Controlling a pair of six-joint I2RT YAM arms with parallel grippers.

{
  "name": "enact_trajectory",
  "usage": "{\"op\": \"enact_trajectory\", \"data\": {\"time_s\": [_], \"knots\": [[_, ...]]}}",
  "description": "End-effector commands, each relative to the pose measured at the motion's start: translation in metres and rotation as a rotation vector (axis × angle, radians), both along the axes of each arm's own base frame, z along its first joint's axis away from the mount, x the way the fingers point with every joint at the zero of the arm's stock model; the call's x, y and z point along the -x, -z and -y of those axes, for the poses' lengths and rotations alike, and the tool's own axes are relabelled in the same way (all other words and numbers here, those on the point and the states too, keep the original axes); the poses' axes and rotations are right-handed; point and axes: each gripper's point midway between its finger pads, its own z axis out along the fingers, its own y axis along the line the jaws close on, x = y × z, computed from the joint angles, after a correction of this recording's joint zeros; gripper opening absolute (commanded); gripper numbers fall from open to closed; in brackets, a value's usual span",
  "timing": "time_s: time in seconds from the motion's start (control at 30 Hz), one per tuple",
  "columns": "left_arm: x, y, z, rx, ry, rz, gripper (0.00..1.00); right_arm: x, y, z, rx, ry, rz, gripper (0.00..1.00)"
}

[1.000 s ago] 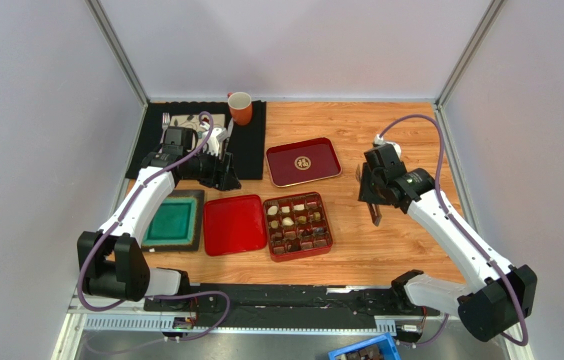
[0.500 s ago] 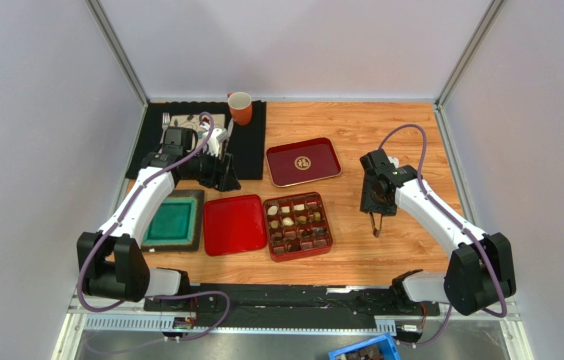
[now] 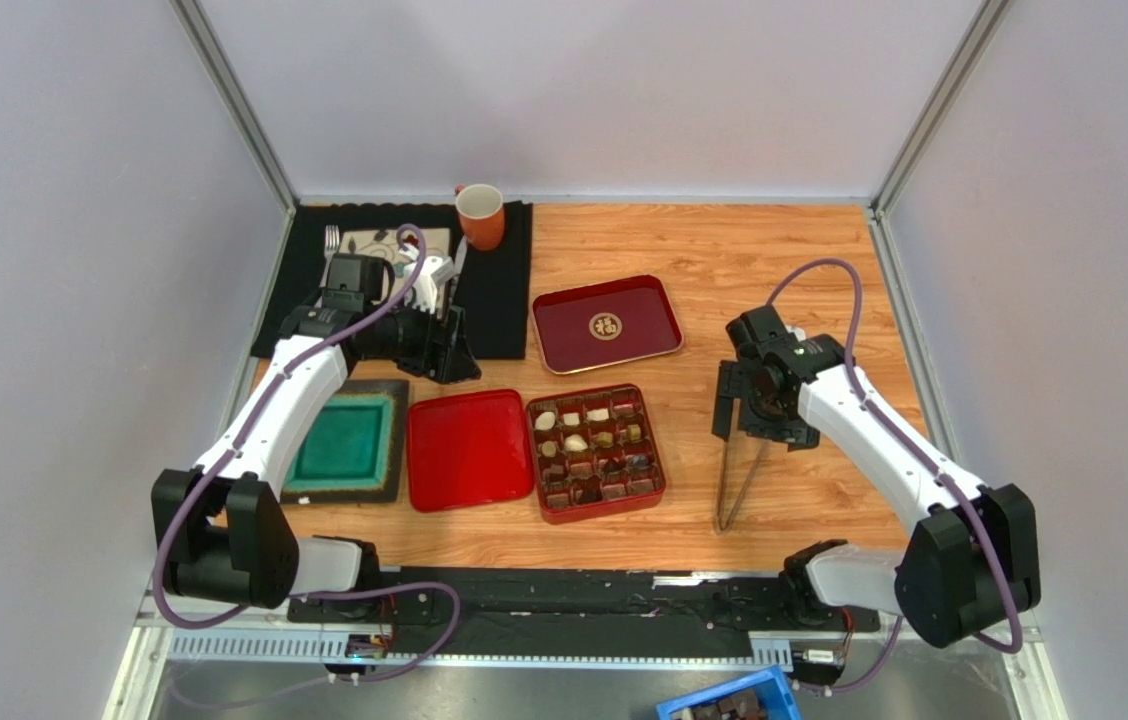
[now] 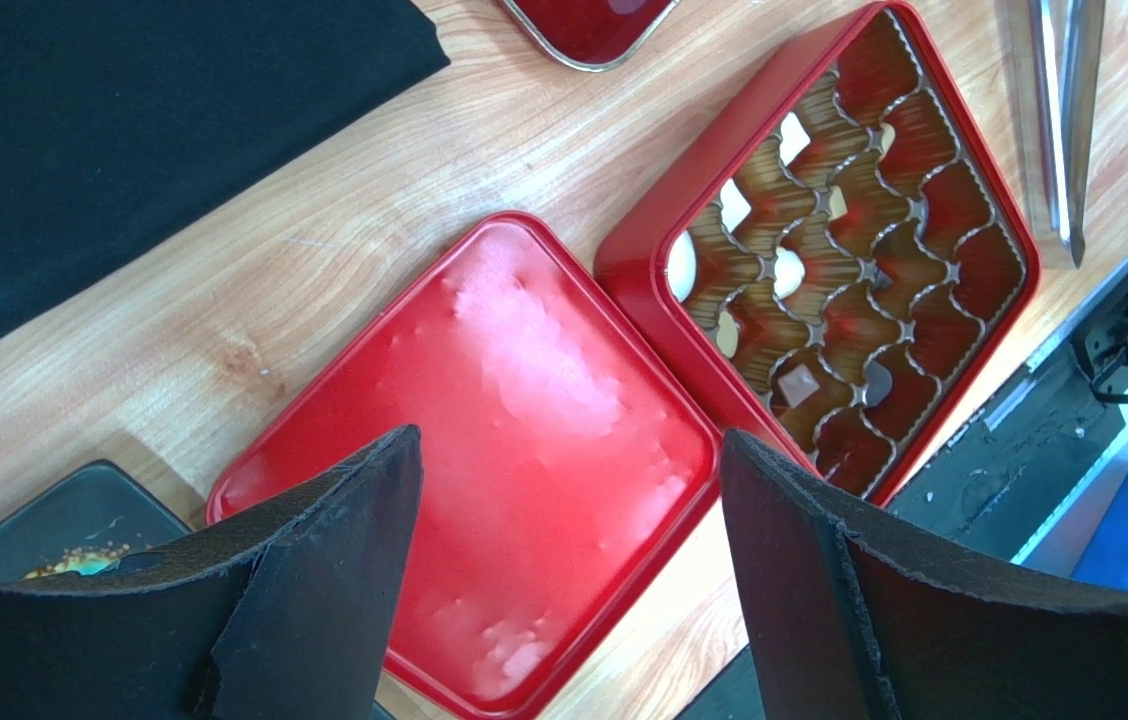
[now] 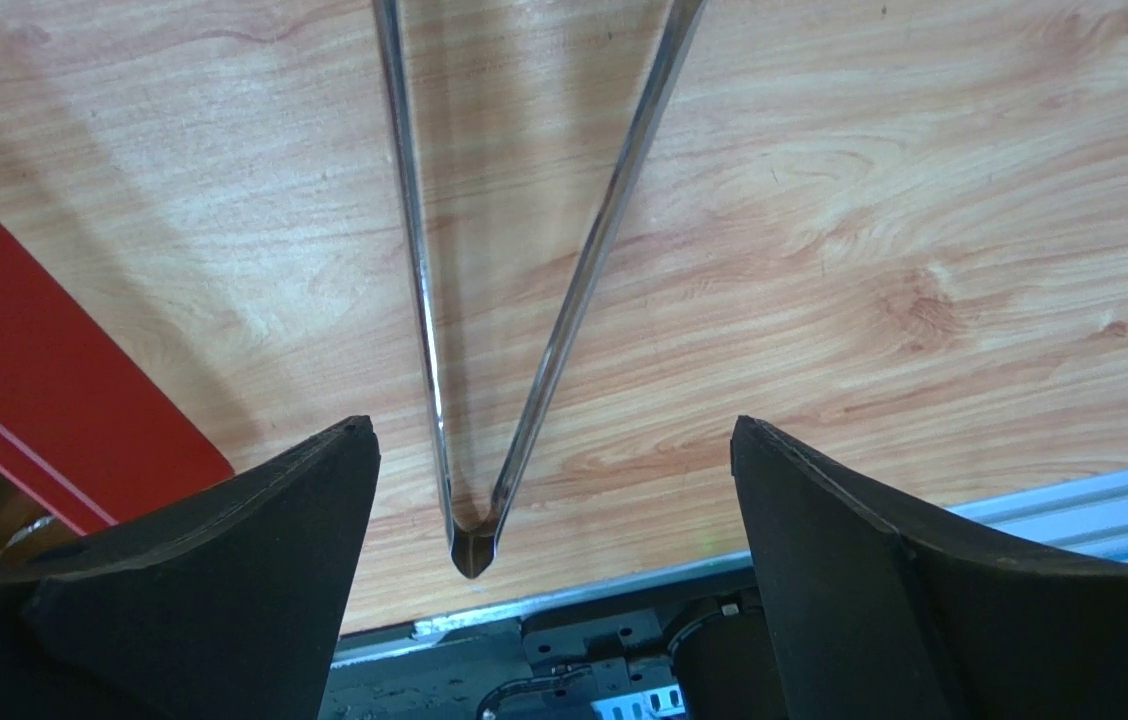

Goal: Pack the chocolate
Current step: Place the clamp at the center of the board.

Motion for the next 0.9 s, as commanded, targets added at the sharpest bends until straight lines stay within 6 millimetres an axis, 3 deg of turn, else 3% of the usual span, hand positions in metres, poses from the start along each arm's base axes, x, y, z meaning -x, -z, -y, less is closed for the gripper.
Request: {"op": "enact_trajectory", "data": {"time_s": [0.0,0.1,0.17,0.23,0.4,0.63,0.87], "knots": [[-0.004,-0.004,-0.004,-0.010,0.012,0.051,0.81,-0.013,-0.039,-0.003,-0.033,-0.007,0.112,0.92],[-0.009,0.012,-0.012,-0.066,0.014,0.059,0.81,-0.020,-0.060,-0.011,-0.076,-0.039,0.187,0.90],[-0.011,0.033,-0.021,-0.133,0.015,0.044,0.80,-0.026,-0.077,-0.016,-0.104,-0.054,0.237,0.85],[-0.012,0.057,-0.031,-0.195,0.012,0.021,0.71,-0.031,-0.089,-0.023,-0.130,-0.072,0.277,0.82],[-0.019,0.102,-0.047,-0.320,0.074,0.027,0.66,-0.036,-0.101,-0.038,-0.187,-0.120,0.332,0.73],[-0.038,0.118,-0.053,-0.432,0.125,0.101,0.57,-0.037,-0.103,-0.045,-0.221,-0.133,0.354,0.66],[-0.039,0.131,-0.051,-0.483,0.172,0.114,0.56,-0.039,-0.104,-0.053,-0.256,-0.138,0.354,0.63]]}}
